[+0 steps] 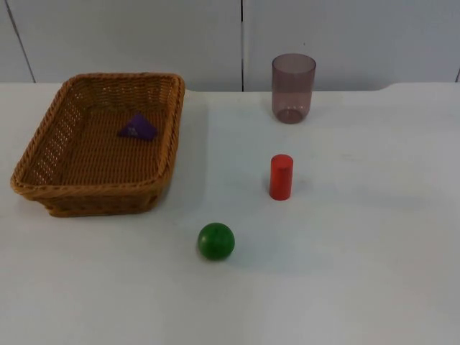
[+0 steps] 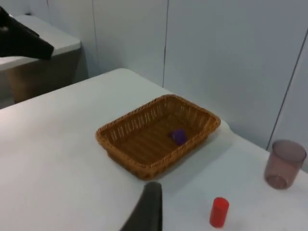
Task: Pick up the basket with the left hand and place the triangular block into the basket with the right hand.
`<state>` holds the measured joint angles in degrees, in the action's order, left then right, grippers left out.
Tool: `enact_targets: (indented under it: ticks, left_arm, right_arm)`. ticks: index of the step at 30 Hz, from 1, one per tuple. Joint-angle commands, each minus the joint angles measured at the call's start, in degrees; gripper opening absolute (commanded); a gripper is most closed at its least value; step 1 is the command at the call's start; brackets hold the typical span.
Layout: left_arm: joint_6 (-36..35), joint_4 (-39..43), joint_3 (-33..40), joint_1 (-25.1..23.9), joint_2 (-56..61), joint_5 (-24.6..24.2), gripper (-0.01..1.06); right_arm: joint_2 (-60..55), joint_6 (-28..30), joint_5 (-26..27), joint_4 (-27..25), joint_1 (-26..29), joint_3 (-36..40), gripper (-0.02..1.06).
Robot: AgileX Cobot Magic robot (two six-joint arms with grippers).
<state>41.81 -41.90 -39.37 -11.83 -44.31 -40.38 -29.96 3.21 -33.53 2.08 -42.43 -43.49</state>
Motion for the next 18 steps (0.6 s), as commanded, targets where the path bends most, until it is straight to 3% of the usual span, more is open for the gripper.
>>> enact_targets:
  ticks: [1, 5, 12, 18]
  left_arm:
    - [-0.6, 1.1, 1.9, -0.1, 5.9, -2.3, 0.86]
    - [-3.6, 1.1, 4.9, -0.1, 16.9, -4.5, 0.86]
    - [-9.4, 5.8, 5.1, -0.1, 28.4, -7.7, 0.86]
    - [-18.9, 11.2, 5.1, -0.1, 36.5, -11.6, 0.86]
  right_arm:
    - [3.2, -0.8, -2.6, 0.4, -0.1, 2.1, 0.82]
    - [9.4, -3.2, -11.4, 0.4, -0.1, 3.5, 0.82]
    - [17.7, -3.8, -18.6, 0.4, -0.1, 7.0, 0.82]
    - [26.5, -3.8, -25.2, -2.1, -0.1, 11.6, 0.82]
